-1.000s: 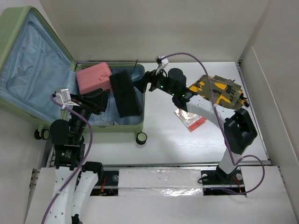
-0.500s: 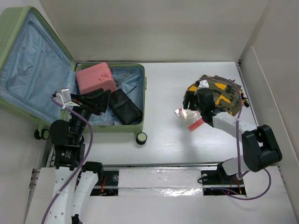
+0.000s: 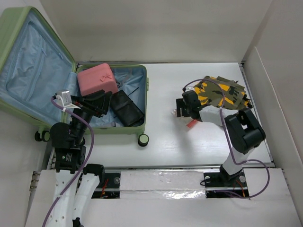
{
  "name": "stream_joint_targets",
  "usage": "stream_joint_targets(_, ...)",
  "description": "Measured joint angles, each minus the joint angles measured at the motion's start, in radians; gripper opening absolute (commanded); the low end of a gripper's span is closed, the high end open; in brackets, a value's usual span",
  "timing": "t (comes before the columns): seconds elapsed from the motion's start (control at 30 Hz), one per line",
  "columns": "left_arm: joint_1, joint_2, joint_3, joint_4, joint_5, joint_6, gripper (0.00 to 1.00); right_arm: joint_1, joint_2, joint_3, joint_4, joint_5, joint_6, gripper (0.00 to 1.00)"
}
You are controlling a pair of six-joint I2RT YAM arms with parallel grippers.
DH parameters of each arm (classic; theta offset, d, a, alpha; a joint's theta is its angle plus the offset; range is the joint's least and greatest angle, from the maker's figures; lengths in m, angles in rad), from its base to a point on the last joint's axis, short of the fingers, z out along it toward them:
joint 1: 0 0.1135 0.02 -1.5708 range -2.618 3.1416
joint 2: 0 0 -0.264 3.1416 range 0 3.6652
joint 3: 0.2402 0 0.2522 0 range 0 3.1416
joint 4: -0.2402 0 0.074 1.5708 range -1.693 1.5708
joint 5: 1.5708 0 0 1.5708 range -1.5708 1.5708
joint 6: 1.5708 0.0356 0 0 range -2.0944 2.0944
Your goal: Pack the luggage
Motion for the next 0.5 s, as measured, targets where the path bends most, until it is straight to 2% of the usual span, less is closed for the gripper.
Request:
stream_joint_targets(0.03, 0.0, -0.002, 0.0, 0.0, 0.0, 0.0, 0.47, 0.023, 0.018, 0.013, 0.0, 0.013, 0.0, 0.68)
stream_joint_targets(0.07, 0.0, -0.006, 0.0, 0.0, 0.0, 0.0, 0.47, 0.045, 0.035, 0.025, 0.0, 0.034, 0.0, 0.58)
stream_joint_targets(0.13, 0.0, -0.011, 0.0, -0.001, 0.0, 0.0, 0.47, 0.084, 0.066, 0.051, 0.004, 0.074, 0.004, 0.31)
stream_joint_targets(0.17, 0.0, -0.013, 0.0, 0.0, 0.0, 0.0, 0.47, 0.1, 0.076, 0.06, 0.01, 0.087, 0.006, 0.09)
stream_joint_targets(0.2, 0.0, -0.014, 0.0, 0.001, 0.001, 0.0, 0.47, 0.112, 0.084, 0.066, 0.016, 0.102, 0.007, 0.0)
stream_joint_targets(0.37, 0.0, -0.014, 0.0, 0.0, 0.002, 0.0, 0.47, 0.132, 0.083, 0.066, 0.024, 0.137, 0.026, 0.0)
stream_joint_targets(0.5, 0.0, -0.014, 0.0, -0.001, 0.001, 0.0, 0.47, 0.16, -0.019, 0.006, -0.042, 0.157, 0.022, 0.0)
